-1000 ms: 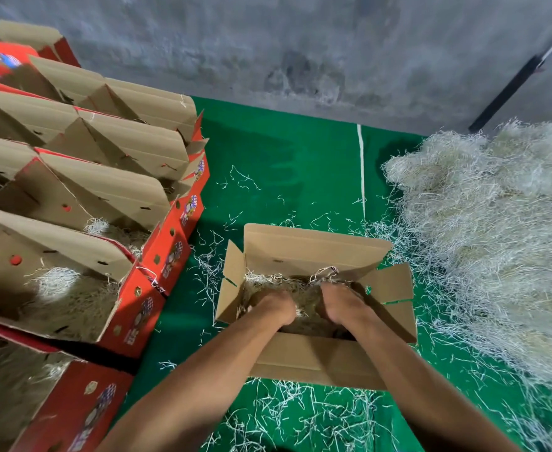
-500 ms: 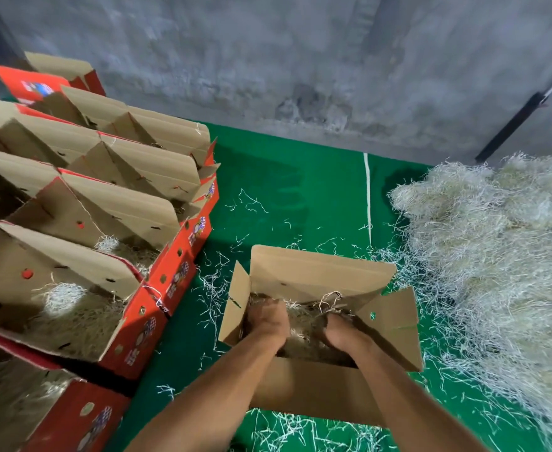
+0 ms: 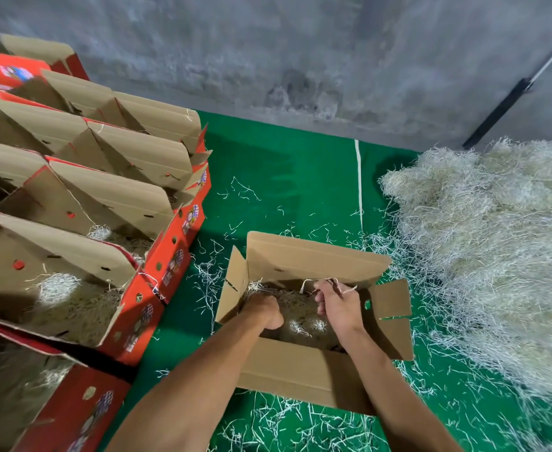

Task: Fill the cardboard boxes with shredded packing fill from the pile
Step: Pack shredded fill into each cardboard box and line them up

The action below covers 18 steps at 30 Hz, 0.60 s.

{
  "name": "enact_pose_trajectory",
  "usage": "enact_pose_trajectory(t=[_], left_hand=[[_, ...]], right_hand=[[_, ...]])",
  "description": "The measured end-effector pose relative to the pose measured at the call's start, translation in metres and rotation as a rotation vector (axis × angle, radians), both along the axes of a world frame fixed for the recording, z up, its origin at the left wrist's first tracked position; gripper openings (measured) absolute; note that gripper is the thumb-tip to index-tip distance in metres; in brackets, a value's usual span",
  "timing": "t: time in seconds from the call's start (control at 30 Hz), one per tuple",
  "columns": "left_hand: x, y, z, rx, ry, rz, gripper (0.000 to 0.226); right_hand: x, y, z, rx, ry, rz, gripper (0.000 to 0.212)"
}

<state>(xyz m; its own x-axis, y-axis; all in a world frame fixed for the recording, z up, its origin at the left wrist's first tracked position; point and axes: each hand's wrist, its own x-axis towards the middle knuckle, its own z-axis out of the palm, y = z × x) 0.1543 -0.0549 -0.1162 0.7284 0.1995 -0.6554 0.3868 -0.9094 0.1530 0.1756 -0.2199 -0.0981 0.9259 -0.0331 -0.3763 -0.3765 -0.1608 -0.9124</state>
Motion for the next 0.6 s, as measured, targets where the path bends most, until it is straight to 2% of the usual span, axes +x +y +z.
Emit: enact_pose_trajectory(t=[0.1,0.2,0.27,0.4,0.53,0.6], left_hand=[[0.002,0.000,-0.001,-0.006,0.012,0.004,0.056],[0.003,-0.001,-0.002,-0.002,0.018,0.004,0.058],[0.002,-0.002,-0.002,-0.006,0.032,0.003,0.060],[0.005,0.000,-0.001,-0.022,0.057,0.030,0.058],[0.007,-0.001,-0.002,-0.023,0.075,0.024,0.056],[0.007,-0.002,-0.004,-0.006,0.085,0.014,0.056]], right_hand=[[-0.007,-0.007,0.000,-0.049,-0.051,0.228,0.029],[-0.016,-0.013,-0.002,-0.335,-0.053,0.577,0.040],[-0.017,-0.017,-0.001,-0.478,-0.025,0.639,0.041],[-0.016,-0.020,0.012,-0.478,0.043,0.429,0.032],[-0.013,-0.013,0.024,-0.382,-0.063,0.069,0.041],[-0.009,-0.010,0.024,-0.368,-0.130,0.007,0.038]])
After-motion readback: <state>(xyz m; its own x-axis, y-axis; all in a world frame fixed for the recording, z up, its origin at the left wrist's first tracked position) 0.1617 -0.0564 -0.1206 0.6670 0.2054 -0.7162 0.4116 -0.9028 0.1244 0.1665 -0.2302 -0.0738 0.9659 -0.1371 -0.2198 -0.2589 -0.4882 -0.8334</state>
